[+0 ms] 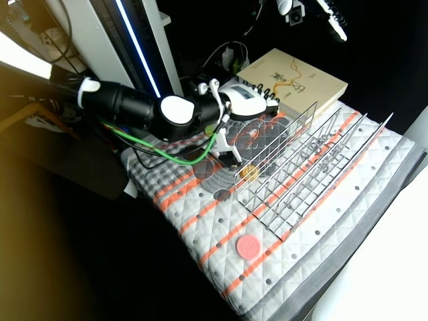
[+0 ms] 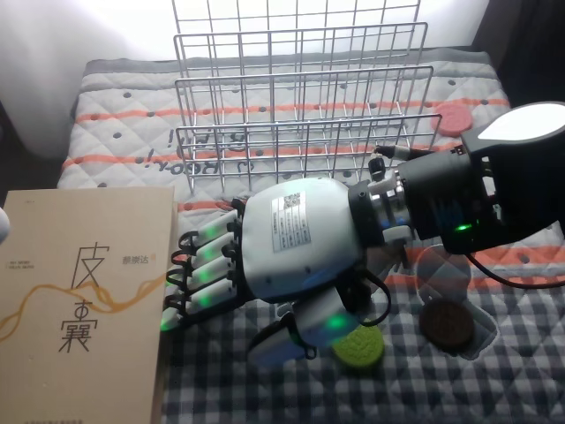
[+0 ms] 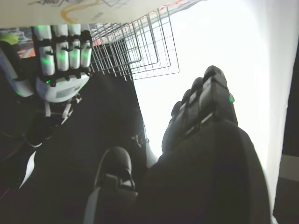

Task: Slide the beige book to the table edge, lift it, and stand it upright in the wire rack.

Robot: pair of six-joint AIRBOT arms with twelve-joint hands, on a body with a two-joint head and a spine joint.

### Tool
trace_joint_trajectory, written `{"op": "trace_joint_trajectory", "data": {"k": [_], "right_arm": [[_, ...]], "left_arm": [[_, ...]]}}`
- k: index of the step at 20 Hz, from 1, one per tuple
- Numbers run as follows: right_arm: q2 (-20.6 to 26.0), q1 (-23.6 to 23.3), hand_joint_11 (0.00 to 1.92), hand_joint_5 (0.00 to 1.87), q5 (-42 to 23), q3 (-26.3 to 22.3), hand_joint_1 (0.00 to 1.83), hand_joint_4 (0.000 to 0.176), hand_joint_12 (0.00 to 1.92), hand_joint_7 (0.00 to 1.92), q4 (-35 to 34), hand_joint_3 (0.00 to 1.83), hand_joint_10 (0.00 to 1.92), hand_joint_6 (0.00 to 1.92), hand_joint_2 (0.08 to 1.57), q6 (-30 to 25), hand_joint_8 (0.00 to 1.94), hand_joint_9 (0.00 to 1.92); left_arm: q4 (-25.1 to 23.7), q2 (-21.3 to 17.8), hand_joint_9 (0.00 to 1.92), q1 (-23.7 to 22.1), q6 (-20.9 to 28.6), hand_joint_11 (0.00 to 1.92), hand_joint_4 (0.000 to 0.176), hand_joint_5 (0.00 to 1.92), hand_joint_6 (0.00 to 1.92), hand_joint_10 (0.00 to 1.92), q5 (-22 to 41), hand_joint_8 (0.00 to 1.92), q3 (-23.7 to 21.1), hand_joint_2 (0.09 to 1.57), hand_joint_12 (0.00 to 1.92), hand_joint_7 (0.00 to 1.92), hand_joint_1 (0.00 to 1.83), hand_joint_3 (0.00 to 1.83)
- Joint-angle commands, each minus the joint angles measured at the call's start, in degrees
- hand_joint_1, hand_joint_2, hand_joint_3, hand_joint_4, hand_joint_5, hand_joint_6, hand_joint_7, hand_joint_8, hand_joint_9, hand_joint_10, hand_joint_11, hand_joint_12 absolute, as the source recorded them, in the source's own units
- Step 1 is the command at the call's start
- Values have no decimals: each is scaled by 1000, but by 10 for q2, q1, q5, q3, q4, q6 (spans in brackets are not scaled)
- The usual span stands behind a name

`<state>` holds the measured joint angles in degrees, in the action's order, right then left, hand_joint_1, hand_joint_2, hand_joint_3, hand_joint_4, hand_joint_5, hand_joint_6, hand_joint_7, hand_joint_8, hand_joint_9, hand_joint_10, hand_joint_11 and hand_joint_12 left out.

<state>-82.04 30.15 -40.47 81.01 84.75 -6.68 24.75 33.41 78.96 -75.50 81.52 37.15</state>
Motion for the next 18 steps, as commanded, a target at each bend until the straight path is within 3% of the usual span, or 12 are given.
{"op": "trace_joint_trajectory", "data": {"k": [1, 4, 6, 8, 11, 12, 13, 16, 17, 18], "right_arm": [[-5, -10, 118, 178, -26, 2, 2, 0, 723, 200, -38, 2, 0, 0, 1480, -1, 0, 192], [-9, -11, 44, 170, -25, 4, 0, 0, 775, 180, -38, 0, 0, 2, 1472, -1, 2, 158], [-12, -12, 59, 176, -23, 6, 0, 0, 784, 181, -40, 0, 3, 4, 1476, -1, 2, 163], [-16, -14, 21, 165, -23, 9, 29, 0, 826, 177, -42, 0, 2, 1, 1470, -1, 4, 150], [-18, -14, 23, 165, -21, 10, 25, 0, 872, 176, -44, 0, 0, 0, 1472, 0, 1, 148], [-19, -14, 9, 166, -20, 11, 52, 0, 877, 173, -44, 0, 1, 1, 1474, 0, 1, 146], [-20, -14, 30, 170, -19, 12, 51, 0, 886, 178, -45, 0, 3, 3, 1474, 0, 3, 151], [-24, -14, 11, 170, -18, 14, 15, 0, 881, 182, -48, 2, 3, 2, 1479, 1, 3, 157], [-25, -14, 0, 164, -18, 15, 10, 0, 776, 175, -50, 1, 8, 6, 1483, 2, 7, 147], [-27, -14, 4, 177, -18, 15, 13, 0, 781, 190, -51, 1, 11, 9, 1484, 3, 10, 162]], "left_arm": [[4, 2, 0, -2, 4, 0, 11, 0, 0, 0, 67, 0, 3, 1237, 0, 0, 0, 0], [4, 2, 0, -2, 5, 0, 17, 0, 0, 0, 69, 0, 3, 1230, 0, 0, 0, 0], [4, 2, 0, -2, 5, 0, 7, 0, 0, 0, 69, 0, 3, 1231, 0, 0, 0, 0], [4, 2, 0, -2, 5, 0, 17, 0, 0, 0, 69, 0, 3, 1230, 0, 0, 0, 0], [3, 2, 0, -2, 6, 0, 15, 0, 0, 0, 70, 0, 3, 1231, 0, 0, 0, 0], [3, 2, 0, -2, 6, 0, 34, 0, 0, 0, 71, 0, 3, 1220, 0, 0, 0, 0], [3, 2, 0, -2, 7, 0, 26, 0, 0, 0, 71, 0, 3, 1228, 0, 0, 0, 0], [3, 2, 0, -2, 7, 0, 34, 0, 0, 0, 71, 0, 3, 1226, 0, 0, 0, 0], [3, 2, 0, -2, 7, 0, 19, 0, 0, 0, 72, 0, 3, 1238, 0, 0, 0, 1], [3, 2, 0, -2, 8, 0, 22, 0, 0, 0, 72, 0, 3, 1235, 0, 0, 0, 0]]}}
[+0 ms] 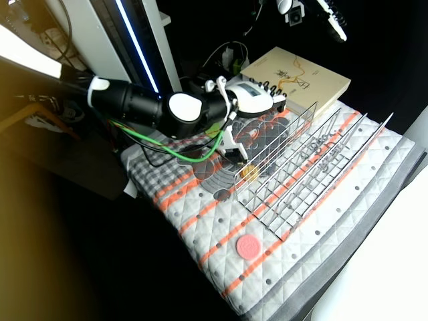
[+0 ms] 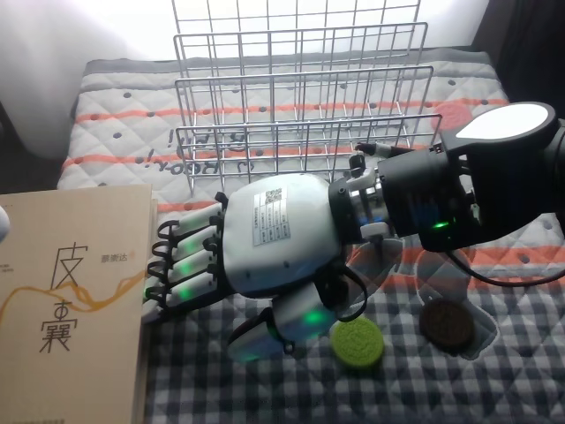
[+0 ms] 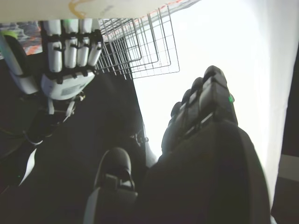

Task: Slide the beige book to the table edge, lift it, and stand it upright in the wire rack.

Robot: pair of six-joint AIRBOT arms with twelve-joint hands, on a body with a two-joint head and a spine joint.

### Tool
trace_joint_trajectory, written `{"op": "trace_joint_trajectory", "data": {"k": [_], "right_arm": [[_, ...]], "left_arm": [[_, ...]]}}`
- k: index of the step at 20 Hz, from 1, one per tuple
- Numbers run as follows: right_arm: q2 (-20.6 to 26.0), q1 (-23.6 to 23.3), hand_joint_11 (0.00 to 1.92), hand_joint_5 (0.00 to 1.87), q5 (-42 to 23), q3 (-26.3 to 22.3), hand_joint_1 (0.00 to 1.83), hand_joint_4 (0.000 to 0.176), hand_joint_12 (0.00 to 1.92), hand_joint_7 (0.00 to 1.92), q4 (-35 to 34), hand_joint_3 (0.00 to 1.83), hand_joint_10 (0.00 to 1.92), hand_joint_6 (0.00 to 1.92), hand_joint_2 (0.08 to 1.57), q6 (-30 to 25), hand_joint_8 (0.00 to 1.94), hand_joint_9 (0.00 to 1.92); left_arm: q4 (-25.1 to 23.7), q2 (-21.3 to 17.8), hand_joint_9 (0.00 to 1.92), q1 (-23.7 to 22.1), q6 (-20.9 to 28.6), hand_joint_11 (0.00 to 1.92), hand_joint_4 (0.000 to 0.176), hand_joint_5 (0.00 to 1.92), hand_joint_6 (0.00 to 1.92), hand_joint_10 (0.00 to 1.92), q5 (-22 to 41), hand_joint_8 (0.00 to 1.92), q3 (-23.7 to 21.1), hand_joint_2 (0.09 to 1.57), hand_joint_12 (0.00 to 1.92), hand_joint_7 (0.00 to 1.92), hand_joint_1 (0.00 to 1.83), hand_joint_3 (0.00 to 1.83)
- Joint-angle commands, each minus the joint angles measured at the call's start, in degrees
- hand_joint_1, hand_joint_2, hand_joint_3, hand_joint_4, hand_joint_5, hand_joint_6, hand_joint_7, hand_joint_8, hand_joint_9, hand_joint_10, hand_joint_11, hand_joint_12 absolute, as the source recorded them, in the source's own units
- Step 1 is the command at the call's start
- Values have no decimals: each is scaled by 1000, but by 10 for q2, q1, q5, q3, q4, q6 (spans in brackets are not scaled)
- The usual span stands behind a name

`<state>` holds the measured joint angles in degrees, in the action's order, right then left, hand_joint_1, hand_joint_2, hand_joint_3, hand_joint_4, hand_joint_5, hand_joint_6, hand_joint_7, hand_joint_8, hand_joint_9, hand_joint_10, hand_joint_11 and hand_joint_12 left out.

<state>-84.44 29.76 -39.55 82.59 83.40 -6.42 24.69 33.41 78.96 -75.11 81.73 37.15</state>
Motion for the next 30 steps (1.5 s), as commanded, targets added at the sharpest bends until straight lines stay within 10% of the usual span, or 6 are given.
{"op": "trace_joint_trajectory", "data": {"k": [1, 30], "right_arm": [[-5, -10, 1, 186, -27, 0, 69, 0, 752, 196, -38, 0, 9, 8, 1478, 1, 8, 168], [5, -12, 34, 209, -12, -11, 105, 0, 707, 213, -38, 1, 0, 1, 1473, 7, 1, 182]], "left_arm": [[4, 2, 0, -2, 4, 0, 25, 0, 0, 0, 70, 0, 3, 1238, 0, 0, 0, 1], [9, 6, 0, -1, 8, 0, 53, 8, 3, 0, 73, 0, 0, 1224, 0, 0, 0, 0]]}}
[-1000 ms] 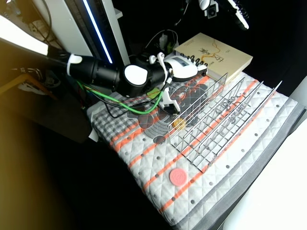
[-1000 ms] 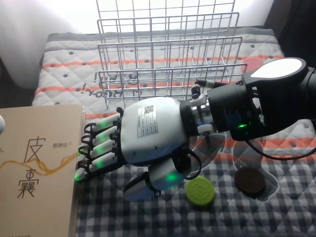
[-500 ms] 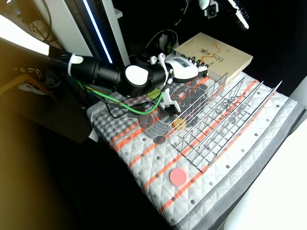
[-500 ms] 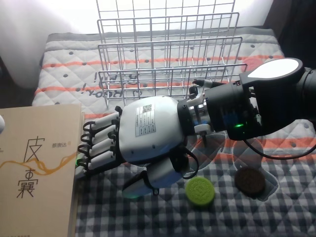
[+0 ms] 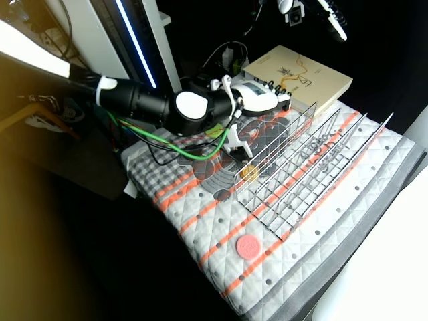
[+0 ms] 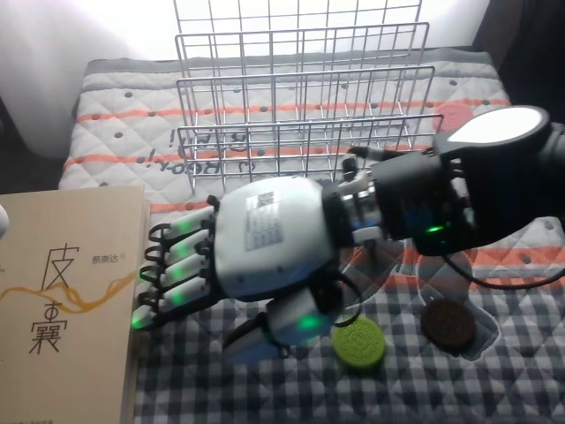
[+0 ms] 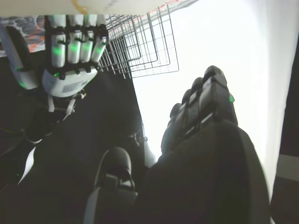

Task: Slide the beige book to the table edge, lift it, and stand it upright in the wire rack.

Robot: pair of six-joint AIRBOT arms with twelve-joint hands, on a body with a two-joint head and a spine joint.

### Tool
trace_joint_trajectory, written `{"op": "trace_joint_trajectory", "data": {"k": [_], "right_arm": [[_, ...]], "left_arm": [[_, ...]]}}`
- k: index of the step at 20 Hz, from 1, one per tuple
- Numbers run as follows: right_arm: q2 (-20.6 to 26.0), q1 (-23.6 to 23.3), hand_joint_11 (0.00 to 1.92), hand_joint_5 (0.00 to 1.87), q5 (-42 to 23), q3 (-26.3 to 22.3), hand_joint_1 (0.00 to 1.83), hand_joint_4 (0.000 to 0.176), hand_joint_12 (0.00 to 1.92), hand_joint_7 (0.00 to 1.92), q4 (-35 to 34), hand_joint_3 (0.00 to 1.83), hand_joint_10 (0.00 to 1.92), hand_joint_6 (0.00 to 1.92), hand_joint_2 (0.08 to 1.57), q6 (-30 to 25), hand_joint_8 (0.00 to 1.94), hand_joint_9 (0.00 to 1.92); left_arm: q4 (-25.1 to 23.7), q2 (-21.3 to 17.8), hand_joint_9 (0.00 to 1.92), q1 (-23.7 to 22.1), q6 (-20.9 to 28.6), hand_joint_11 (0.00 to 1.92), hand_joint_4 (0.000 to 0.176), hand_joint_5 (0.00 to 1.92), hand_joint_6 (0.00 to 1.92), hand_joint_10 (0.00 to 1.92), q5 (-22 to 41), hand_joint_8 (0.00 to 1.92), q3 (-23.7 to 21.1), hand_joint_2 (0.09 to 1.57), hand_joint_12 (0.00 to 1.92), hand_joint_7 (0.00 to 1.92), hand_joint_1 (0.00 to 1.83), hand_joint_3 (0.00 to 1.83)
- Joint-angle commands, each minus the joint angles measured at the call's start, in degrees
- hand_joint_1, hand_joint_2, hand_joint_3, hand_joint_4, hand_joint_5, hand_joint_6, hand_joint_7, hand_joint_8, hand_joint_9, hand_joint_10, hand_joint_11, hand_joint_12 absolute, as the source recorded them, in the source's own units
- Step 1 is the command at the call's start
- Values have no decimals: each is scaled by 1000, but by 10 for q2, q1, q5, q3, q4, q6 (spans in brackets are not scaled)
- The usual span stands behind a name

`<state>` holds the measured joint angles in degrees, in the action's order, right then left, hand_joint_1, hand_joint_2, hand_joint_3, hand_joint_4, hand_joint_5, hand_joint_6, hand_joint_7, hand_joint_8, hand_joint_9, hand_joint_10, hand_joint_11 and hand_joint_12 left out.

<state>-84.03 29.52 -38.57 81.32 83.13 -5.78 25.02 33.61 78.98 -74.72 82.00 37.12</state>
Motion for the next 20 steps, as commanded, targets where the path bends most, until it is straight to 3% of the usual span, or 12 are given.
{"op": "trace_joint_trajectory", "data": {"k": [1, 2, 6, 8, 9, 11, 13, 15, 16, 17, 19, 20], "right_arm": [[9, -9, 34, 209, -22, -2, 105, 0, 707, 213, -37, 1, 0, 1, 1473, 1, 1, 182], [19, -9, 63, 211, -22, -6, 110, 0, 631, 220, -41, 0, 0, 0, 1473, 1, 0, 194], [66, -9, 82, 183, -22, -31, 133, 0, 603, 210, -58, 0, 2, 2, 1478, 1, 4, 175], [87, -9, 69, 187, -25, -42, 50, 0, 613, 211, -71, 4, 1, 0, 1488, 1, 1, 172], [101, -8, 39, 187, -30, -50, 35, 0, 653, 219, -91, 0, 1, 0, 1497, 10, 0, 177], [136, -4, 11, 167, -55, -70, 26, 0, 708, 191, -150, 0, 0, 0, 1493, 39, 0, 178], [176, 0, 0, 148, -87, -98, 141, 0, 627, 148, -222, 0, 1, 0, 1487, 89, 1, 129], [206, 6, 0, 196, -122, -117, 286, 0, 610, 178, -285, 0, 6, 8, 1473, 125, 7, 152], [220, 13, 0, 226, -139, -125, 302, 0, 685, 232, -319, 0, 8, 5, 1466, 144, 8, 200], [237, 25, 0, 234, -155, -137, 327, 0, 695, 273, -362, 0, 12, 3, 1452, 176, 13, 230], [258, 52, 25, 230, -186, -152, 316, 0, 706, 273, -430, 0, 14, 1, 1443, 220, 5, 261], [268, 74, 4, 198, -217, -160, 258, 0, 652, 217, -484, 0, 5, 0, 1433, 251, 2, 216]], "left_arm": [[7, 4, 0, -1, 4, 0, 53, 8, 3, 0, 71, 0, 0, 1224, 0, 0, 0, 0], [8, 5, 0, 0, 4, 0, 57, 8, 3, 0, 72, 0, -1, 1217, 0, 0, 0, 0], [18, 6, 0, 17, 12, 0, 45, 6, 2, 0, 89, 0, -5, 1228, 0, 0, 0, 0], [23, 6, 0, 24, 18, 0, 39, 4, 1, 0, 96, 0, -6, 1233, 0, 0, 0, 2], [25, 7, 0, 27, 22, 0, 38, 4, 1, 0, 99, 0, -6, 1235, 0, 0, 0, 2], [31, 8, 0, 33, 30, 0, 58, 0, 0, 0, 109, 0, -6, 1242, 0, 0, 0, 6], [35, 10, 0, 38, 40, 0, 54, 24, 10, 0, 124, 0, -5, 1251, 0, 0, 0, 9], [38, 15, 0, 40, 49, 0, 6, 47, 11, 0, 139, 0, -2, 1276, 0, 0, 100, 10], [39, 19, 0, 40, 58, 0, 3, 32, 3, 0, 142, 0, 2, 1262, 0, 0, 113, 2], [39, 24, 0, 40, 74, 0, 19, 43, 6, 0, 143, 0, 8, 1242, 0, 0, 141, 0], [46, 33, 0, 40, 96, 0, 0, 59, 9, 0, 144, 0, 17, 1233, 0, 0, 253, 0], [52, 37, 0, 42, 108, 0, 0, 67, 11, 0, 144, 0, 22, 1225, 0, 0, 265, 0]]}}
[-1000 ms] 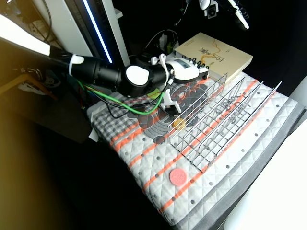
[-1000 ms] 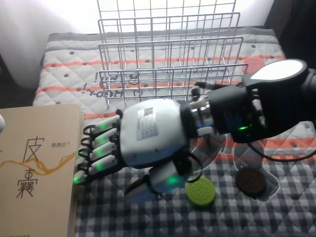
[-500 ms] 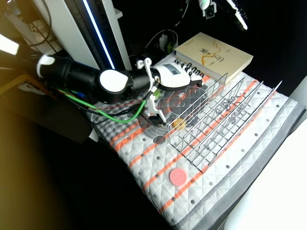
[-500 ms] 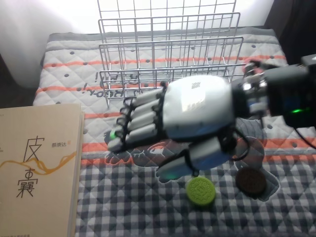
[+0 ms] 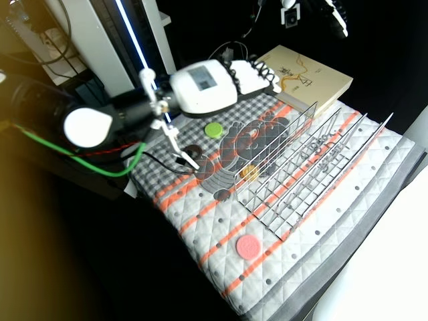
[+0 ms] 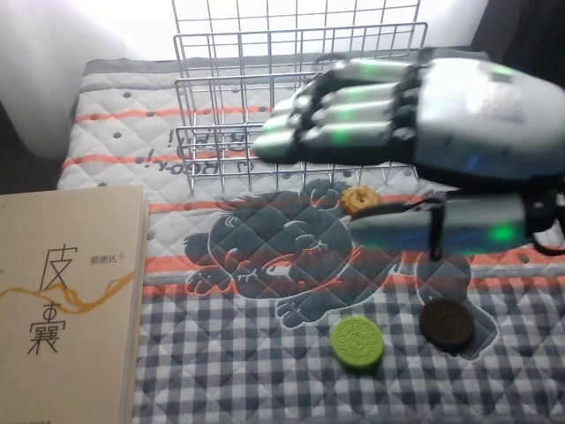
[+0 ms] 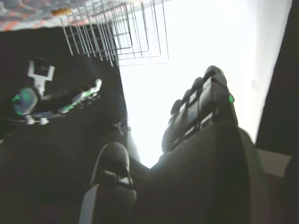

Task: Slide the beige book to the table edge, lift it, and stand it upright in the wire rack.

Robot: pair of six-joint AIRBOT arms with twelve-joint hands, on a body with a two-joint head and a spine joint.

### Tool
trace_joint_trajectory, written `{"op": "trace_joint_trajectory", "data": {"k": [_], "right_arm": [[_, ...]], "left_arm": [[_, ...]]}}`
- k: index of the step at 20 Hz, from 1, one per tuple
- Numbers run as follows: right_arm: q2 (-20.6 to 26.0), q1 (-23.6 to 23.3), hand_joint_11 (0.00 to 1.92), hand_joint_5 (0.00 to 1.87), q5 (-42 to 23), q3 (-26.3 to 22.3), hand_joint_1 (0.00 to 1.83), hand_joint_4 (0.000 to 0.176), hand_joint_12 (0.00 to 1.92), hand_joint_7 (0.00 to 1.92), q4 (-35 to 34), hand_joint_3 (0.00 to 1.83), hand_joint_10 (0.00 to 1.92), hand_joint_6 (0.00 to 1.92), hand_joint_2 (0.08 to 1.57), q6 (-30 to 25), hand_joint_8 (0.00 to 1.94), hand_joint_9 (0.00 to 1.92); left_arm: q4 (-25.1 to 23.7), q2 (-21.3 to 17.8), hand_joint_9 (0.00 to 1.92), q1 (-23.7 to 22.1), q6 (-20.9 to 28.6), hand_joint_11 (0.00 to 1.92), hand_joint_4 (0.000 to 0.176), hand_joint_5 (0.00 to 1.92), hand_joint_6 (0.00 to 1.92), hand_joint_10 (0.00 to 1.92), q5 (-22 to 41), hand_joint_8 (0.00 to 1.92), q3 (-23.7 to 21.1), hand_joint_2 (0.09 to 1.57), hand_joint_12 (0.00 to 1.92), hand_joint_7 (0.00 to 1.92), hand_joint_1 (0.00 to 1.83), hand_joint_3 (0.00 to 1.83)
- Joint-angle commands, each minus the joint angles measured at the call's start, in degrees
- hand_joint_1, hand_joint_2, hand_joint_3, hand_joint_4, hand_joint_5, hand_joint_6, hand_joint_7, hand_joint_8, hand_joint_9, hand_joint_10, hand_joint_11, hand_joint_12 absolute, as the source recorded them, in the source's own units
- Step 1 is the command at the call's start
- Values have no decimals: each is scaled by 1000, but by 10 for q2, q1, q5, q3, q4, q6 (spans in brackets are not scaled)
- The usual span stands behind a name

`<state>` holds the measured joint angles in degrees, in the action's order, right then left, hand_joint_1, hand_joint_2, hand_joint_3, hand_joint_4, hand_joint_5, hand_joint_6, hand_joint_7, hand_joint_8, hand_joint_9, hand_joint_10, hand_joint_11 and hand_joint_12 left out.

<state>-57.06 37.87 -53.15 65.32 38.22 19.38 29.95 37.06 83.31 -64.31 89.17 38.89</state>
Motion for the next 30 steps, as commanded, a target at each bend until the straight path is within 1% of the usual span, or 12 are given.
{"op": "trace_joint_trajectory", "data": {"k": [1, 7, 9, 11, 12, 14, 16, 19, 21, 22, 24, 30], "right_arm": [[6, 6, 24, 218, -94, -6, 318, 0, 646, 207, -76, 0, 8, 7, 1417, 22, 2, 228], [58, 129, 175, 352, -248, -54, 372, 0, 385, 386, -289, 7, 1, 1, 1286, 141, 1, 335], [70, 186, 103, 371, -308, -67, 398, 0, 404, 360, -354, 0, 0, 0, 1266, 159, 0, 298], [74, 220, 3, 337, -333, -69, 432, 0, 433, 292, -385, 8, 0, 0, 1247, 159, 0, 224], [73, 221, 27, 344, -333, -70, 409, 0, 451, 307, -385, 16, 6, 3, 1275, 159, 5, 240], [70, 221, 0, 359, -333, -70, 433, 0, 471, 324, -384, 0, 5, 6, 1249, 159, 4, 250], [68, 221, 0, 387, -332, -70, 474, 0, 516, 344, -383, 0, 4, 7, 1250, 159, 4, 262], [68, 221, 0, 405, -328, -70, 452, 0, 566, 382, -381, 2, 5, 3, 1265, 159, 4, 291], [68, 221, 0, 422, -327, -69, 457, 0, 602, 395, -380, 0, 3, 4, 1260, 159, 3, 297], [67, 221, 0, 417, -327, -69, 462, 0, 583, 388, -380, 0, 1, 1, 1262, 159, 1, 285], [67, 221, 23, 425, -324, -68, 460, 0, 650, 405, -380, 0, 10, 9, 1259, 159, 7, 319], [64, 221, 147, 470, -321, -66, 541, 0, 402, 402, -378, 0, 1, 1, 1267, 159, 3, 330]], "left_arm": [[7, 5, 2, 0, 13, 38, 0, 81, 14, 1, 72, 0, 7, 1206, 17, 0, 266, 0], [42, 31, 9, 15, 105, 20, 41, 101, 4, 2, 51, 0, 49, 1130, 35, 1, 319, 0], [58, 37, 17, 17, 123, 5, 13, 107, 5, 1, 24, 0, 63, 1092, 140, 0, 311, 0], [66, 50, 52, 17, 149, 0, 24, 134, 2, 7, -12, 2, 84, 1034, 297, 22, 332, 0], [69, 56, 84, 17, 163, 0, 27, 146, 2, 12, -23, 5, 94, 1021, 402, 55, 330, 0], [71, 73, 92, 17, 210, 0, 0, 103, 0, 6, -55, 0, 123, 1017, 391, 60, 295, 0], [61, 89, 80, 17, 264, 0, 0, 98, 0, 2, -99, 4, 158, 969, 286, 84, 269, 0], [36, 97, 194, 16, 304, 0, 0, 121, 4, 16, -152, 11, 188, 965, 451, 225, 301, 0], [20, 102, 135, 16, 329, 0, 0, 82, 1, 6, -184, 4, 205, 997, 204, 170, 315, 6], [4, 107, 144, 15, 346, 0, 0, 80, 1, 7, -204, 3, 215, 1018, 224, 172, 309, 7], [-21, 111, 205, 14, 354, 0, 0, 95, 0, 1, -228, 1, 218, 993, 499, 231, 207, 0], [-57, 129, 177, 1, 365, 0, 0, 69, 1, 6, -276, 1, 228, 993, 401, 172, 62, 0]]}}
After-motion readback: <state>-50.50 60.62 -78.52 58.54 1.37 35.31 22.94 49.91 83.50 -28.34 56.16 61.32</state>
